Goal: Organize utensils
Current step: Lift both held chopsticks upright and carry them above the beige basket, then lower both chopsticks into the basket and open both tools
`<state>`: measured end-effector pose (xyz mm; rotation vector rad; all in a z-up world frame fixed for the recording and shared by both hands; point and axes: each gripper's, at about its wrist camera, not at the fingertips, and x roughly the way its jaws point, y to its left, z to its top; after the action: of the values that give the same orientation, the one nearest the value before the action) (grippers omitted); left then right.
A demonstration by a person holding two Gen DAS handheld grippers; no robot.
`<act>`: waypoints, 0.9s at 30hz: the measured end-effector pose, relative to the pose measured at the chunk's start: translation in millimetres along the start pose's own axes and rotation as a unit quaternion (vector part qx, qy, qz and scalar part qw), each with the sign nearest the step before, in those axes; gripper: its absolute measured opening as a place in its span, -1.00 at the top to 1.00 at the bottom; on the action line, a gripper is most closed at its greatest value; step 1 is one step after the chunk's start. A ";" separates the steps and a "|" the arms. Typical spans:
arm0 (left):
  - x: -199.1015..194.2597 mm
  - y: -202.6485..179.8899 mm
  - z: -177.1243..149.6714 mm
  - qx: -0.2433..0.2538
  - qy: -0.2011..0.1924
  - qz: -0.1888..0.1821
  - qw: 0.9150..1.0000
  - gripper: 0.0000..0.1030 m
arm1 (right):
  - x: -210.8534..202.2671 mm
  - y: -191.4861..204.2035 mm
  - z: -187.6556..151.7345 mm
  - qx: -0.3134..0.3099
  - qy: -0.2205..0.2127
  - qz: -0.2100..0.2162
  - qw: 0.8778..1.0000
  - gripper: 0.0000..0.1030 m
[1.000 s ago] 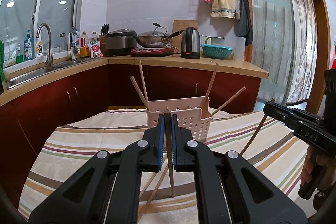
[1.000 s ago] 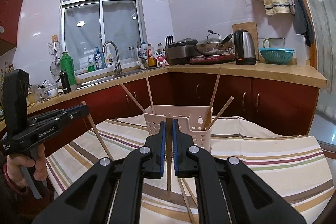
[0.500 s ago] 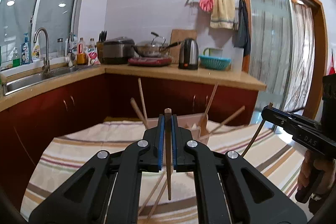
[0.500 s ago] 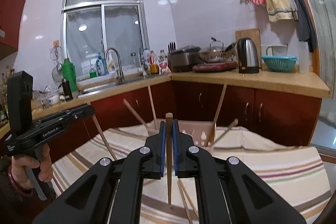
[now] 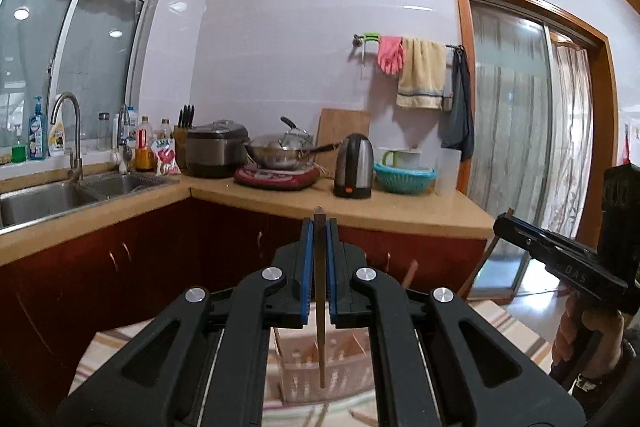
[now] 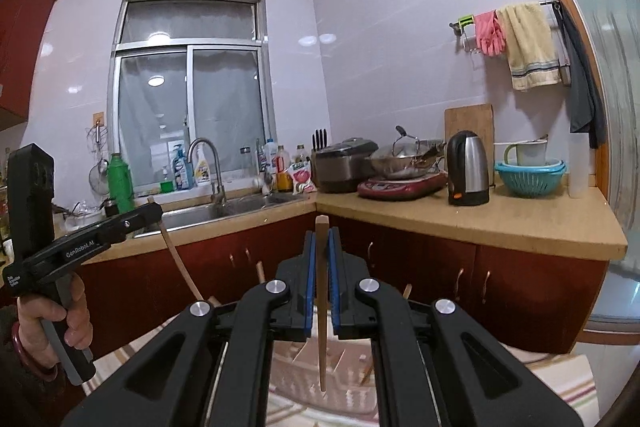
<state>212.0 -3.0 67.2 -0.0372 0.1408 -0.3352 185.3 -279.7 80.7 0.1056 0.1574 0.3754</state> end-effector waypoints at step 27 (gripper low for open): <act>138.0 51.9 -89.8 -0.062 0.104 0.055 0.991 0.11 | 109.9 -57.6 -83.0 0.085 0.107 -0.024 0.990 0.49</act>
<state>345.0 -0.8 -43.0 -0.1173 0.3700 -0.2202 292.4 -285.9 -23.1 0.2297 0.4041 0.3242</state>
